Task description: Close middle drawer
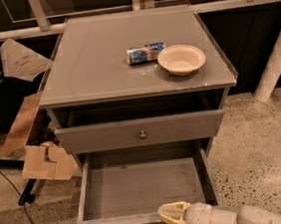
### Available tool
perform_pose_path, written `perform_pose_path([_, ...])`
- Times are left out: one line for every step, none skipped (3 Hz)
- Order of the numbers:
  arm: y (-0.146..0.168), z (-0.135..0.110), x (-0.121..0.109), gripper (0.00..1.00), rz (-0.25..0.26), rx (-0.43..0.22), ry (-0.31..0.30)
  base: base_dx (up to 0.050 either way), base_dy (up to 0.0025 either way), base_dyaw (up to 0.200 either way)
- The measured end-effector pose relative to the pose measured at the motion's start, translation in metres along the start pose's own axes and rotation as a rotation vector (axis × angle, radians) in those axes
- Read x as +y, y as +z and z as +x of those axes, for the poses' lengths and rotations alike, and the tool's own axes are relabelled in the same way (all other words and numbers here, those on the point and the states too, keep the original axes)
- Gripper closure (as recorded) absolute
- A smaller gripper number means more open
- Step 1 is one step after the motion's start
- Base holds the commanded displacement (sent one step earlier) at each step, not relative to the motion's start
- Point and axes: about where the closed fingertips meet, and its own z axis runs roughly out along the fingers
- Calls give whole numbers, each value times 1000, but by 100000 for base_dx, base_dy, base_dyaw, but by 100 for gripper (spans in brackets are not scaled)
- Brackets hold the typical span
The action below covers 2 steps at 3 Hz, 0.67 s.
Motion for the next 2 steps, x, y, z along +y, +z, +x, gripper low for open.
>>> perform_pose_path([-3, 8, 6, 100, -6, 13, -5, 0, 0, 0])
perform_pose_path([-6, 26, 5, 100, 4, 42, 12, 0, 0, 0])
